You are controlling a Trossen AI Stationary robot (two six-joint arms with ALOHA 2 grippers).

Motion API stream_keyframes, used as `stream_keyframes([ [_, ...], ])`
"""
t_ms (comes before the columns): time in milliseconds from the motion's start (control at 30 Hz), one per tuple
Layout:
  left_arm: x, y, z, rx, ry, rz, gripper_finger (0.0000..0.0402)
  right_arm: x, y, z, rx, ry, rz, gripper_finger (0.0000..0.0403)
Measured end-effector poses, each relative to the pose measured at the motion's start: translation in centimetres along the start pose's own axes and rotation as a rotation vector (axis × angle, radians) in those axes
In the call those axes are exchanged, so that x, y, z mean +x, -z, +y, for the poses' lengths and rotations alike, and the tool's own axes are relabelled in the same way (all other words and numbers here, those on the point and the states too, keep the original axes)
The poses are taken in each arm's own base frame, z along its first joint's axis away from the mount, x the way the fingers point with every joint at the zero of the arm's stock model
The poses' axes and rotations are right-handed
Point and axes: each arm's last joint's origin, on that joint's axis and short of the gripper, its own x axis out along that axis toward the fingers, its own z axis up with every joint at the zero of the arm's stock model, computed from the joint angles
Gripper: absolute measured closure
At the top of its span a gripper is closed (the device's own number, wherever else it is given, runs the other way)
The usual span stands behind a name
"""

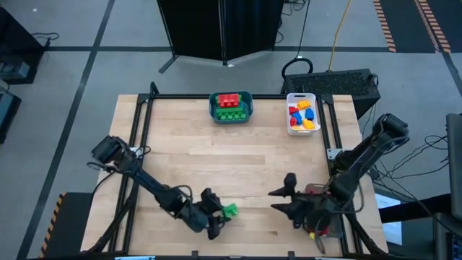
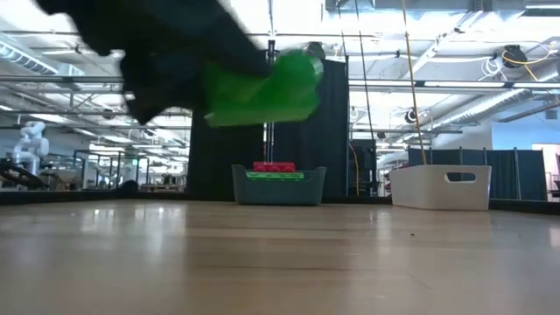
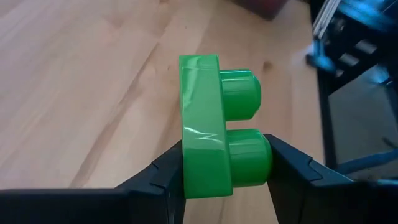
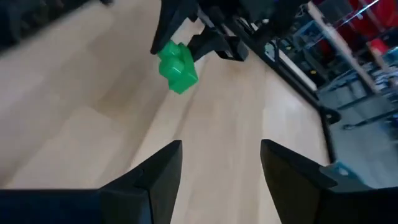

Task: Sort blocks by size
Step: Put the two stud green game piece into the black transparent bin

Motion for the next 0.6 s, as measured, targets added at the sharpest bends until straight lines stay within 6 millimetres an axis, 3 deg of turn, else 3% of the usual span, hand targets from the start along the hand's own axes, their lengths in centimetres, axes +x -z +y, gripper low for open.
stream_keyframes([
  [267,1.3,-2.7,1.4,-0.083,0.071,-0.029,0.024,4.1,0.2,1.2,-0.181,0.047,0.025,0.0178],
  [600,2.2,-4.8,2.7,-0.122,0.166,-0.042,0.024,6.1,-0.2,0.9,-0.173,-0.062,-0.053,0.0163],
])
